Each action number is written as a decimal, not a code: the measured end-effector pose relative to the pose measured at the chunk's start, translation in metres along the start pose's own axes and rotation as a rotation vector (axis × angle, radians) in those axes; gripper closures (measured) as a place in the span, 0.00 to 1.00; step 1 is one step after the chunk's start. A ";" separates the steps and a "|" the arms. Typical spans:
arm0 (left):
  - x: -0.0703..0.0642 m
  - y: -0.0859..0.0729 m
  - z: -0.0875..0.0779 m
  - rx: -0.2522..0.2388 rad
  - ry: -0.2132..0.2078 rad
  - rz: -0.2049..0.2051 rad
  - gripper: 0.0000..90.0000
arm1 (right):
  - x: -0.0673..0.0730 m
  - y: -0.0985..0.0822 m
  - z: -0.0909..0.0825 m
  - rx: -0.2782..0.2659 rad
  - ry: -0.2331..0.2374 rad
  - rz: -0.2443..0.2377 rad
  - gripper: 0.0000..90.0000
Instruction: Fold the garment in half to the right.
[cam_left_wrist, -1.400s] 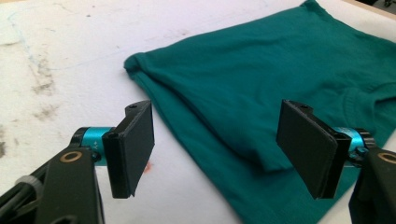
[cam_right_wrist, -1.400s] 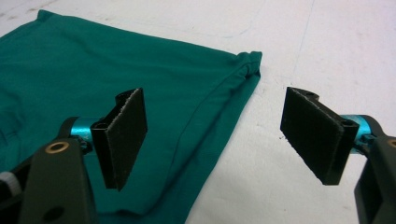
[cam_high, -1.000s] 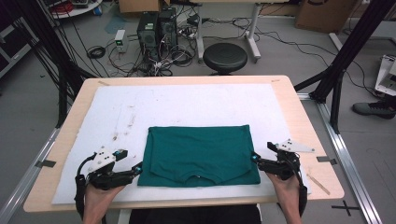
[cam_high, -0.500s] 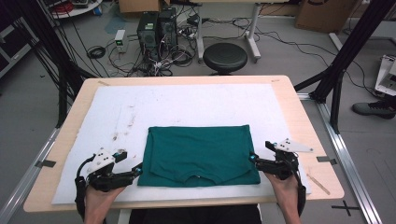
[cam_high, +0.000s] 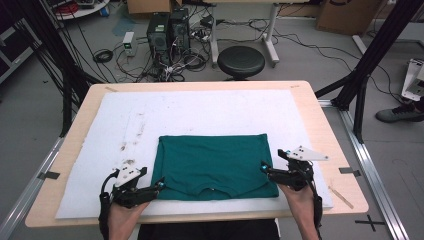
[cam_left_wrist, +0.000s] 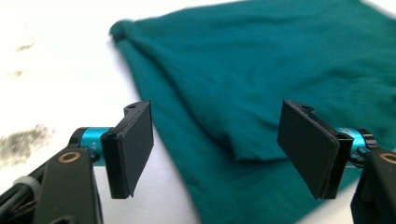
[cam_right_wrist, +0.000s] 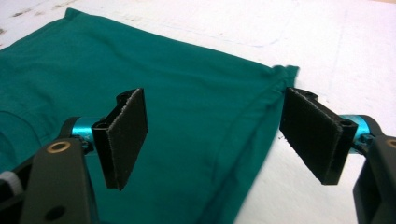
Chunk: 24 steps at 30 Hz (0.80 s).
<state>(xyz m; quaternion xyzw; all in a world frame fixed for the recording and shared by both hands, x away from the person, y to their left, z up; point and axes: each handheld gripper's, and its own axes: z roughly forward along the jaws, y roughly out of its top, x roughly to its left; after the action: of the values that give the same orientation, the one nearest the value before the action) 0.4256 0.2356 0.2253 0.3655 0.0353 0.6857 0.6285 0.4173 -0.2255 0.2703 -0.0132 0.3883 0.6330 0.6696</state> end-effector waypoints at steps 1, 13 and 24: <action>0.000 0.000 0.003 0.017 0.011 -0.012 0.30 | 0.001 0.001 0.001 0.000 0.004 -0.003 0.27; 0.002 -0.002 0.018 0.084 0.007 -0.049 0.31 | 0.016 0.016 0.016 0.003 0.044 -0.040 0.27; 0.000 -0.004 0.023 0.128 0.028 -0.031 0.37 | 0.022 0.028 0.027 0.018 0.069 -0.061 0.27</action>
<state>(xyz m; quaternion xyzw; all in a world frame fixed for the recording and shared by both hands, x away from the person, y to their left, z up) 0.4415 0.2270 0.2405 0.3948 0.0935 0.6771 0.6139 0.4043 -0.1880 0.2904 -0.0410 0.4162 0.6080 0.6748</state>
